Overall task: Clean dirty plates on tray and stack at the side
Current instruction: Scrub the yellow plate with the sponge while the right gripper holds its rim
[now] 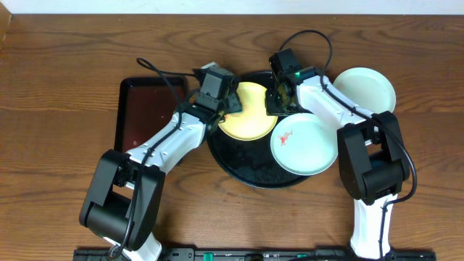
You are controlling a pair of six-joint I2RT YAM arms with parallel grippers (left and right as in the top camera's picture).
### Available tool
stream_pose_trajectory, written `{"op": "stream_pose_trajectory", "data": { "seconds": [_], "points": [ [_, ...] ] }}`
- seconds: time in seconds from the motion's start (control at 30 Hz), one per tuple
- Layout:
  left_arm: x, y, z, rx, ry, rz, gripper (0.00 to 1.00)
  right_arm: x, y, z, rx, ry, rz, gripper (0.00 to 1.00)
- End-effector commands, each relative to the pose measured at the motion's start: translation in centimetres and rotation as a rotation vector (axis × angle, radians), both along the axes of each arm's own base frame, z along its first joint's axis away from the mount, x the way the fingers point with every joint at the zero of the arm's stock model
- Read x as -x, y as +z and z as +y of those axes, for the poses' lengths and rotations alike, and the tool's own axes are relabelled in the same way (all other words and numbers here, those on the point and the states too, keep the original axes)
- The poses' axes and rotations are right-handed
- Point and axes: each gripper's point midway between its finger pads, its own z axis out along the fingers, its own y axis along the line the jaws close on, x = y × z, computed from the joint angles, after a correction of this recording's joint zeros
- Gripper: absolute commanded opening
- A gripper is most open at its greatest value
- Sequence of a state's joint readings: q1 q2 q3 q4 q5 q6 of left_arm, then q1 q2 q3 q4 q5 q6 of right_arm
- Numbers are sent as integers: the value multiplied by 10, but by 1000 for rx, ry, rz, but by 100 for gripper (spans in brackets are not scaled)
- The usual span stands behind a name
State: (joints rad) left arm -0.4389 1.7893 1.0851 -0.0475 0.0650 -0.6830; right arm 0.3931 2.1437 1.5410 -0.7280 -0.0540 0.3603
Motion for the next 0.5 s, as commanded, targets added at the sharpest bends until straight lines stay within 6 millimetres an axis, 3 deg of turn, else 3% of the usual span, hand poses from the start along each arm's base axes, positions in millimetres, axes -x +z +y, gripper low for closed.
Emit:
{"op": "stream_pose_trajectory", "data": {
  "seconds": [0.0,0.23,0.47],
  "points": [
    [19,0,-32,116,-113,60,8,5,-14,-20,89,-36,20,1],
    [19,-25,-32,111,-89,110,8,5,-14,-20,89,-38,22,1],
    [2,-59,-25,110,-54,115,8,6,-15,-21,91,-37,27,1]
  ]
}}
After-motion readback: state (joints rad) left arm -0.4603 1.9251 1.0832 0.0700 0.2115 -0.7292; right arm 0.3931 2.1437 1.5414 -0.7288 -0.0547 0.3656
